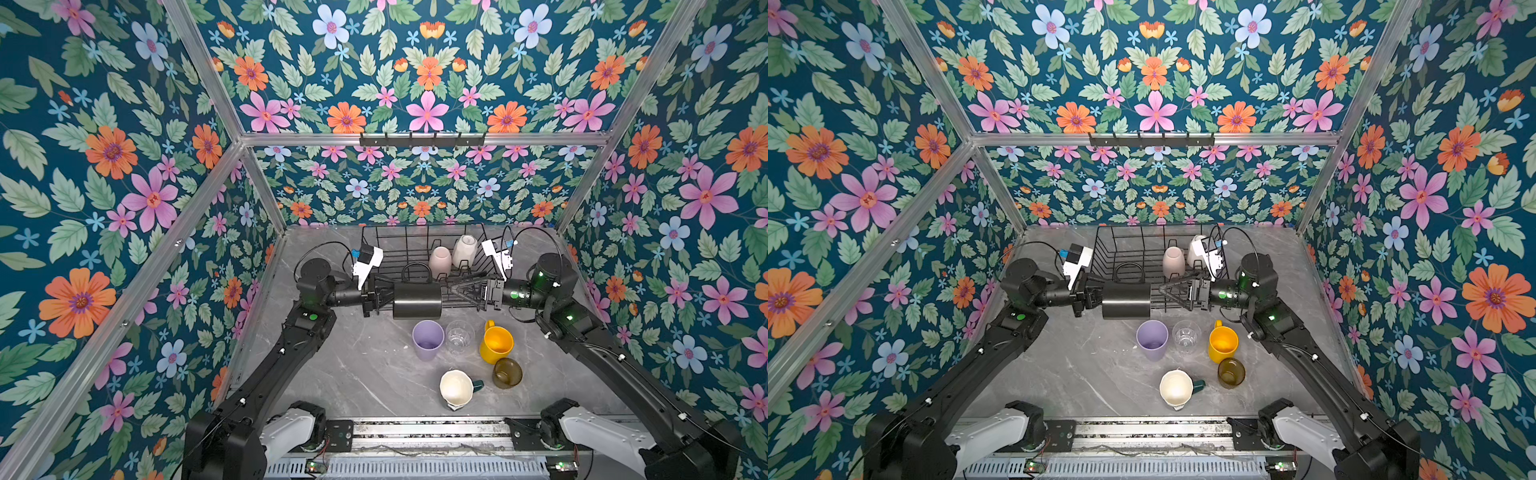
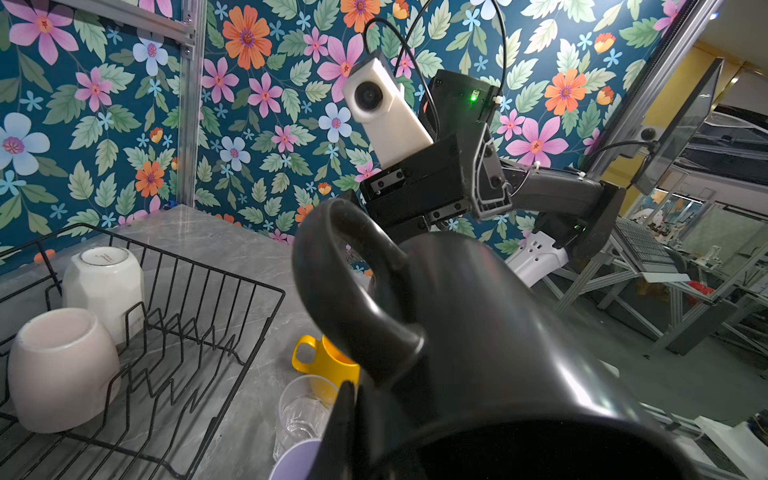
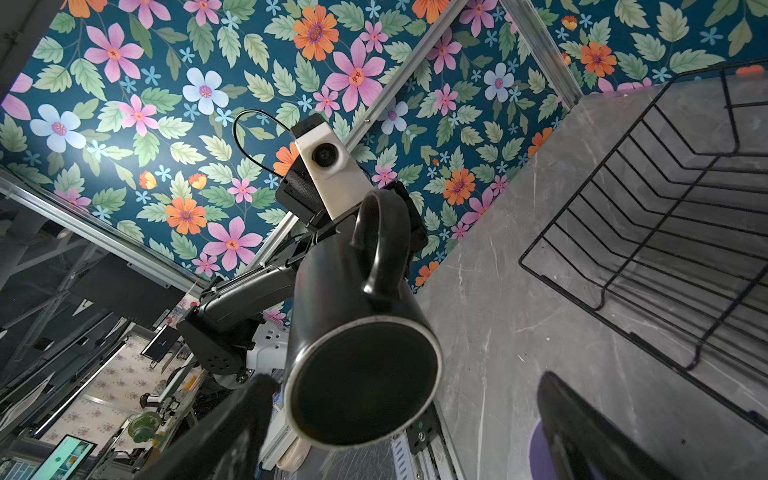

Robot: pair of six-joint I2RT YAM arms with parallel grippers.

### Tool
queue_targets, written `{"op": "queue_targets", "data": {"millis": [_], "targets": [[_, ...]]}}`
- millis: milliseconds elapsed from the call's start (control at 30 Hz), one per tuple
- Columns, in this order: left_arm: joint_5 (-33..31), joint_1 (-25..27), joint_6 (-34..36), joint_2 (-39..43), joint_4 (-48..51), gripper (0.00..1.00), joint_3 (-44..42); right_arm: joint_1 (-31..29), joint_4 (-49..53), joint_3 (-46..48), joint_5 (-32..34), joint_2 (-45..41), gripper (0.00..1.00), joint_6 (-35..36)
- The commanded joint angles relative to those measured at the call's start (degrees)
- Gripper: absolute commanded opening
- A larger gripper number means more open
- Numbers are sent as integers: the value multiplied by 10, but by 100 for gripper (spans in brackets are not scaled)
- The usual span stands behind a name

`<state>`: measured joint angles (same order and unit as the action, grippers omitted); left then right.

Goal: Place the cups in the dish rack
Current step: 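Grasp the black mug's handle with the right gripper beside the left gripper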

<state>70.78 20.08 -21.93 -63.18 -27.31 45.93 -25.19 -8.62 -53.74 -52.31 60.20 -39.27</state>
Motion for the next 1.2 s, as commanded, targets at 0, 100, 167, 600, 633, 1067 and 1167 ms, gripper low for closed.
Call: {"op": "queue_targets", "data": {"millis": [0, 100, 167, 600, 633, 1067, 1167], "targets": [[6, -1, -3, -2, -32, 0, 8, -6, -44, -5, 0, 5, 98, 12], [5, -1, -6, -6, -32, 0, 11, -13, -59, -4, -5, 9, 98, 16], [5, -1, -7, -7, -33, 0, 12, -19, -68, -3, -6, 10, 98, 20], [8, -1, -20, -14, -40, 0, 18, -70, -83, -21, 2, 50, 98, 51], [9, -1, -21, -14, -40, 0, 17, -73, -83, -23, 3, 54, 98, 52], [9, -1, -28, -4, -46, 0, 12, -119, -79, -46, 23, 99, 98, 57], [8, 0, -27, -3, -46, 0, 11, -128, -78, -48, 30, 107, 97, 57]]}}
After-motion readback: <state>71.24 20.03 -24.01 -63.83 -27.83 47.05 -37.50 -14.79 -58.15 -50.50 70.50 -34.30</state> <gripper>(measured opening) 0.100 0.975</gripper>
